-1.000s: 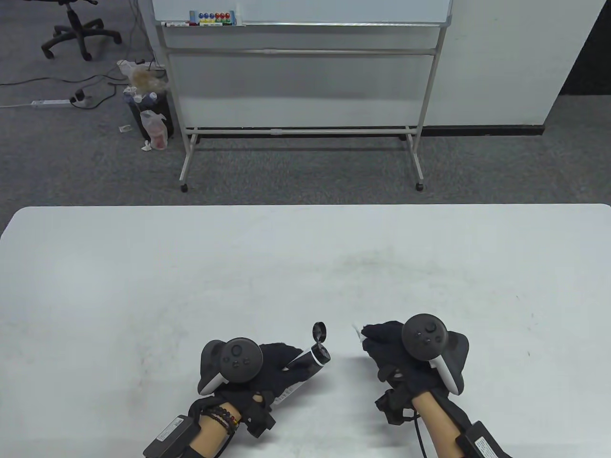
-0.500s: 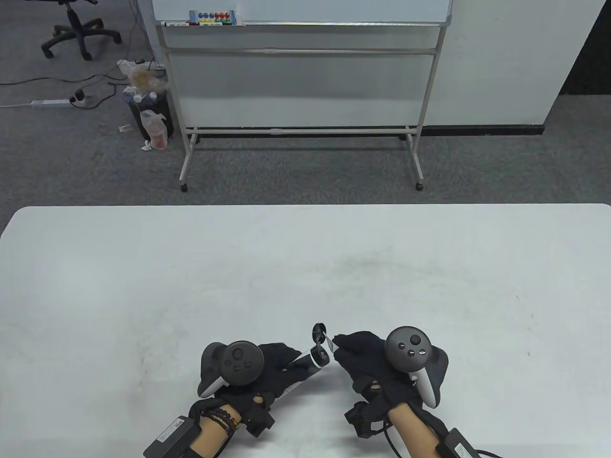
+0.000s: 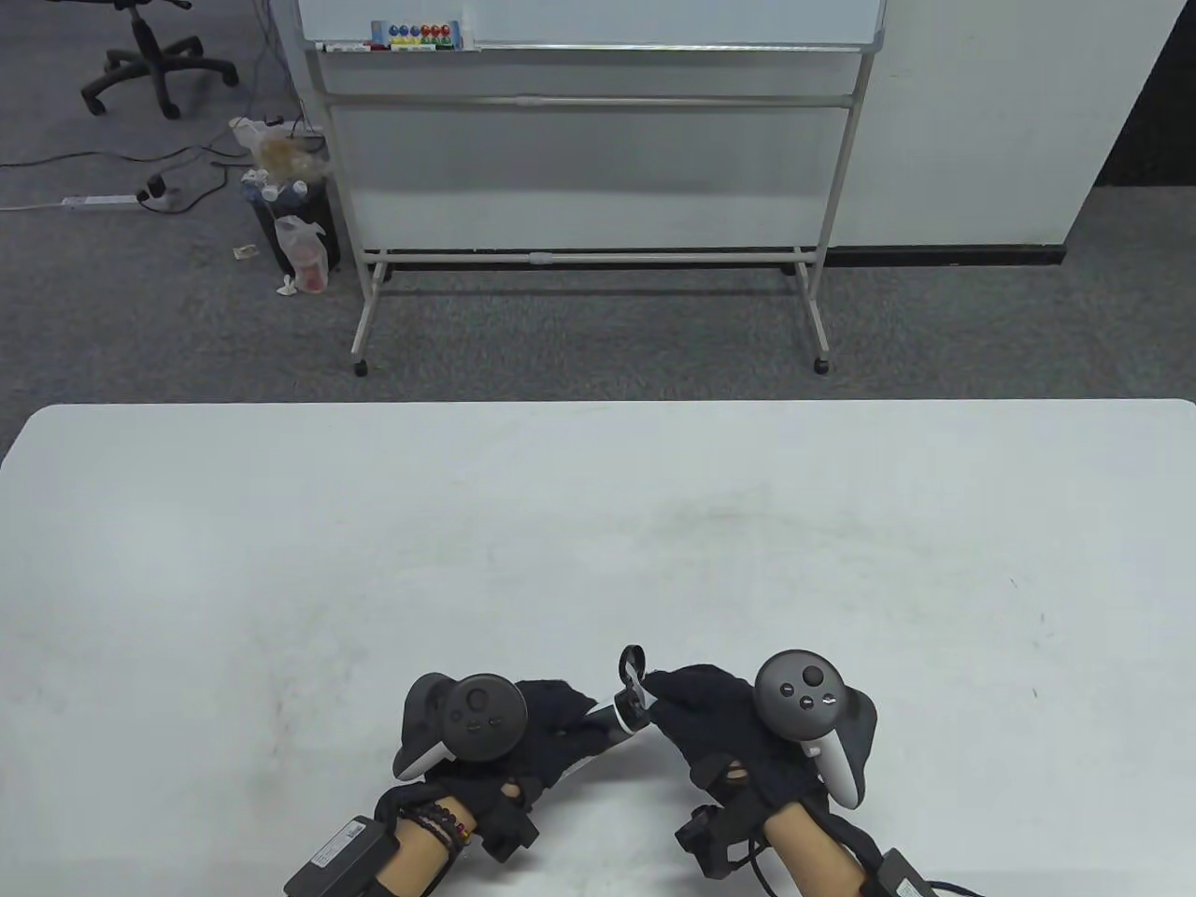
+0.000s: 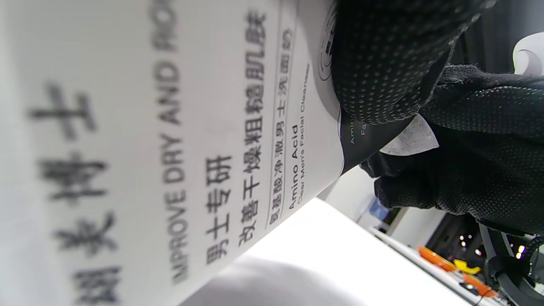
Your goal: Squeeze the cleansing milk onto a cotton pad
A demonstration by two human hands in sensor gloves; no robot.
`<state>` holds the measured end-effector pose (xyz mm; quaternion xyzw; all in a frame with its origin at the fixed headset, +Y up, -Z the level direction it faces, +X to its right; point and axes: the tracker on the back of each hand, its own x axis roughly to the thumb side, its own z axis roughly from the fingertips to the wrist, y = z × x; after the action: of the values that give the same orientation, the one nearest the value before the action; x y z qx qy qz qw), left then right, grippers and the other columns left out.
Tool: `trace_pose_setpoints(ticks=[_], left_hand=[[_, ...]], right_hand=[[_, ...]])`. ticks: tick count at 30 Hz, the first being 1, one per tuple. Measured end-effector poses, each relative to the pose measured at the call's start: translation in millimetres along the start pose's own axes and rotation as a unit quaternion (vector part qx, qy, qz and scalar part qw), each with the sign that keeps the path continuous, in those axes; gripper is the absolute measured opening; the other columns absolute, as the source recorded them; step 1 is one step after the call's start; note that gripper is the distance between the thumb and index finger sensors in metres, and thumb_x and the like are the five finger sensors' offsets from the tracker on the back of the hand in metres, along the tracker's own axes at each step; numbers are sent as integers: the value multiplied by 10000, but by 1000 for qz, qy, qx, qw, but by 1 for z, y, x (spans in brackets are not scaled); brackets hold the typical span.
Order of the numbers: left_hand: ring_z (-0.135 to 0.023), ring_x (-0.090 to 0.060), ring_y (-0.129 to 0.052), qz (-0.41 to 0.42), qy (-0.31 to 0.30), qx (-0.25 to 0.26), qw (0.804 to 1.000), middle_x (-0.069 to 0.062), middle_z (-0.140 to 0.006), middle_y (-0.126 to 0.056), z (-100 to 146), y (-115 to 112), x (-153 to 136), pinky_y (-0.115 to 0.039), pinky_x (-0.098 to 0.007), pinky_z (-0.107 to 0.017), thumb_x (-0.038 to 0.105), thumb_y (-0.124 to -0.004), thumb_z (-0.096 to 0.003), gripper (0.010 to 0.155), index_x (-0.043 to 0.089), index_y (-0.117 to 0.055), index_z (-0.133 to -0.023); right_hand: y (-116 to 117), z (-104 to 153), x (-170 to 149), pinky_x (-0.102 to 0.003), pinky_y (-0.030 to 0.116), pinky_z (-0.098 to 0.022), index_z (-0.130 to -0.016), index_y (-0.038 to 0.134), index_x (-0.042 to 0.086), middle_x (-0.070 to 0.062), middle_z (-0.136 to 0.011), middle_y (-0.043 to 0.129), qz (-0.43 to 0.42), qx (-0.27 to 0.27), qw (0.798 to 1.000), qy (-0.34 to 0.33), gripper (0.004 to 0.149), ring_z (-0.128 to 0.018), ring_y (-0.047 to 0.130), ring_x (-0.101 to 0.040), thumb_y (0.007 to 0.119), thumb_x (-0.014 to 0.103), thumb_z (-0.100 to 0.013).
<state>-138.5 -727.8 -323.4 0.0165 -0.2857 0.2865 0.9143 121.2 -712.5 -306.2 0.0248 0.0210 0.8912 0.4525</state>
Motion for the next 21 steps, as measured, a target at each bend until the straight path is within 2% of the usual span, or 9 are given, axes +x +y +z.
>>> trace_pose_setpoints(ticks=[5, 10, 14, 18, 21], left_hand=[[-441, -182, -1033, -3, 2, 5, 1000, -8, -561, -994, 2, 1, -1, -894, -483, -470, 466, -887, -412, 440, 169, -914, -735], [-455, -174, -1034, 4, 14, 13, 1000, 5, -575, -989, 3, 2, -5, -896, -477, -476, 486, -881, -408, 458, 178, -903, -746], [-488, -179, -1036, 43, 28, 20, 998, 3, -609, -987, 4, 4, -13, -893, -481, -487, 496, -888, -402, 479, 186, -893, -767], [-542, -194, -1037, 117, 59, 22, 991, -10, -667, -978, 6, 6, -26, -893, -501, -498, 475, -926, -389, 499, 191, -875, -797], [-580, -198, -1038, 179, 69, 18, 981, -18, -706, -964, 6, 5, -33, -907, -509, -501, 435, -957, -387, 512, 192, -853, -825]], right_hand=[[1, -1, -3, -460, 798, -552, -754, 948, 326, 27, -812, 950, -28, 21, 999, -5, 377, -709, 981, -217, 893, 380, -385], [-2, -7, -7, -435, 790, -546, -760, 946, 348, 16, -892, 886, -54, 74, 995, -33, 367, -747, 942, -233, 865, 361, -403], [-6, -8, -6, -433, 786, -552, -782, 929, 321, 18, -895, 877, -60, 108, 992, -40, 380, -750, 935, -227, 823, 349, -418], [-10, -10, -10, -443, 774, -559, -814, 890, 284, -16, -899, 867, -167, 182, 968, -36, 393, -748, 924, -242, 773, 334, -442], [-11, -12, -13, -428, 791, -535, -821, 879, 283, -26, -858, 899, -206, 195, 958, -30, 396, -695, 949, -230, 764, 336, -446]])
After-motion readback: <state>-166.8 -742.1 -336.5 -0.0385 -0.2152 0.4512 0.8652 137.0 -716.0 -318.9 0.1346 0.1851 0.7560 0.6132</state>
